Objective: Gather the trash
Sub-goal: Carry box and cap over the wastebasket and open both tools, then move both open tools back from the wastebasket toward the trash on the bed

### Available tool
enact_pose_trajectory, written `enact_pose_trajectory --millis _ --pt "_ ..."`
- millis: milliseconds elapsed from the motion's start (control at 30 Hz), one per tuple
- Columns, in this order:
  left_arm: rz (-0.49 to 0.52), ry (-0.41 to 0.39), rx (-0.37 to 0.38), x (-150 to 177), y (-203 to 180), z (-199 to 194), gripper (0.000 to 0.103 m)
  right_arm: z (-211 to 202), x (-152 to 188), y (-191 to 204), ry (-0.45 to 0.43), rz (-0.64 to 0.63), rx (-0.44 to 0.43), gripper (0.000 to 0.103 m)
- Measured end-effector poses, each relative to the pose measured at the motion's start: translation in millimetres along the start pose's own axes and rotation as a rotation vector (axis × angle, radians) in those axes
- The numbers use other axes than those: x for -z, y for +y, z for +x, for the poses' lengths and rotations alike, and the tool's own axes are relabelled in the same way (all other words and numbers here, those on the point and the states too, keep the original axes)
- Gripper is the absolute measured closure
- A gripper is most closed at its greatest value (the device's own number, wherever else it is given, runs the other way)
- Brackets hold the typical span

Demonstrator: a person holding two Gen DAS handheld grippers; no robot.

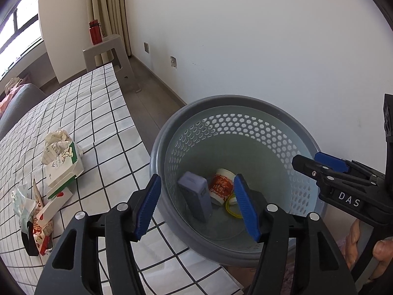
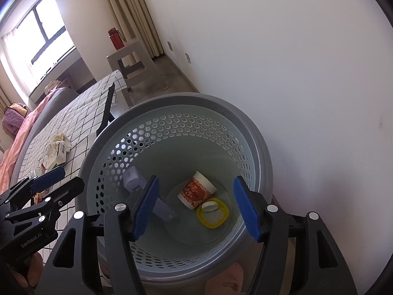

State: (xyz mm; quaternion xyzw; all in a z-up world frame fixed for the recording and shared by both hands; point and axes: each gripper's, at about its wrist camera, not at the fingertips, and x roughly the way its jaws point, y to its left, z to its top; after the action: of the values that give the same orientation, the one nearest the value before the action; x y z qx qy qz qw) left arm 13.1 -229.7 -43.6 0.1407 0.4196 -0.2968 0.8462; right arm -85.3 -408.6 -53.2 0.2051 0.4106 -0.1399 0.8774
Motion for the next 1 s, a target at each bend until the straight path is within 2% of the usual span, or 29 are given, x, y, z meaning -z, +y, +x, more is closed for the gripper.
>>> enact_pose_trajectory --millis 700,1000 --pt "-0.042 -0.016 -0.003 12.9 7.5 -19.5 0.043 1.4 0.4 12.1 0.0 -0.018 -0.009 0.037" --pt "-0.08 -0.031 -0.026 24.0 26.3 -37.2 0.043 2.7 2.2 24.7 -0.002 -0.044 -0.01 0.035"
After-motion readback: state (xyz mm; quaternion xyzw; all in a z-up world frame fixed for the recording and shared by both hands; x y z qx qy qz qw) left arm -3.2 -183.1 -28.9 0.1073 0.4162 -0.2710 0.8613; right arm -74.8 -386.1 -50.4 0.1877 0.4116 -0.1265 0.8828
